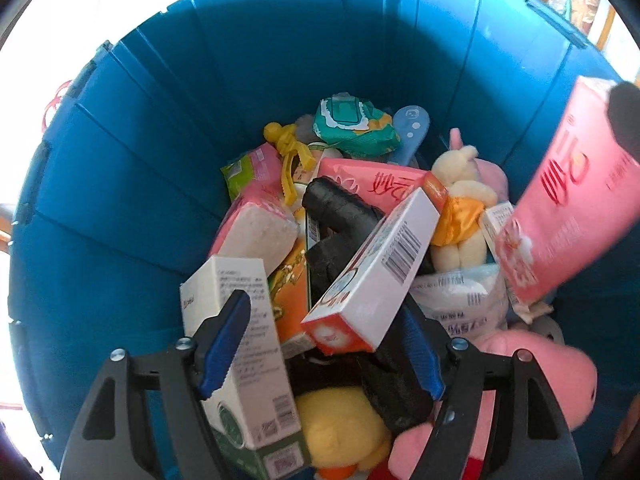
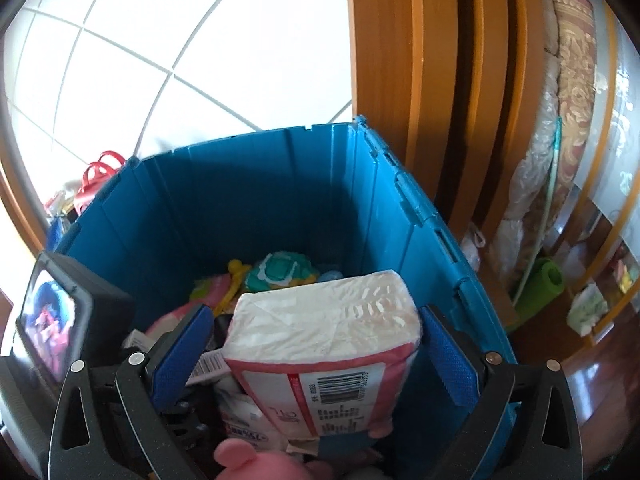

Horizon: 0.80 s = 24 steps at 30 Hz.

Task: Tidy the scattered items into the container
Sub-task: 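Lower both items into the crate and open both grippers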

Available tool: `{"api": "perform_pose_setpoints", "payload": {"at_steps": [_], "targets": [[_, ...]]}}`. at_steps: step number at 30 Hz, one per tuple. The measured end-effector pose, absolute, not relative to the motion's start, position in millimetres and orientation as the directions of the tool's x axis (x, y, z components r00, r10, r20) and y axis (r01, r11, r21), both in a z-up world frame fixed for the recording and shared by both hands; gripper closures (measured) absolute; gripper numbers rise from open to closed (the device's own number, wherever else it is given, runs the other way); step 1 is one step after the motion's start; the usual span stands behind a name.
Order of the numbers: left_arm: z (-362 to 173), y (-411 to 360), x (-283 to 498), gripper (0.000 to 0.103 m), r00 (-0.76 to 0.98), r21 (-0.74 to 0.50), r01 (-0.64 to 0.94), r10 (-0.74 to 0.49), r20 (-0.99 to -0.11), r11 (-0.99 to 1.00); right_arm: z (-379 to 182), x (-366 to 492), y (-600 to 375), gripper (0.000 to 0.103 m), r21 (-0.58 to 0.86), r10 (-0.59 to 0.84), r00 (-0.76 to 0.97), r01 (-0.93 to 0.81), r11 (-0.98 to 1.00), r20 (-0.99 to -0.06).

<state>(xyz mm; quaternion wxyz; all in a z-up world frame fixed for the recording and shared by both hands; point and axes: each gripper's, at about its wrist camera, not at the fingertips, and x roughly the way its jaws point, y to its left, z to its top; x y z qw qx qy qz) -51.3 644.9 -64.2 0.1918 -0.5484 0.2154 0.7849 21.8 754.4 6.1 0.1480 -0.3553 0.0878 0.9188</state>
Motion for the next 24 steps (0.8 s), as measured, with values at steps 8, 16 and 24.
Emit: {"api": "perform_pose_setpoints", "payload": {"at_steps": [8, 16, 24], "targets": [[-41, 622, -21, 0.03, -0.324, 0.095, -0.544, 0.104, -0.94, -0.833, 35, 46, 747, 0.0, 0.065, 0.195, -0.72, -0.317, -0.946, -0.666], [-25, 602, -4, 0.03, -0.343, 0.073, -0.539, 0.139, -0.929, -0.839, 13, 27, 747, 0.0, 0.109, 0.112, -0.662, -0.283, -0.953, -0.741], [-17, 589, -2, 0.03, -0.359, 0.06, -0.516, 0.152, -0.921, -0.855, 29, 44, 744, 0.0, 0.118, 0.134, -0.672, -0.316, -0.942, -0.729]]}}
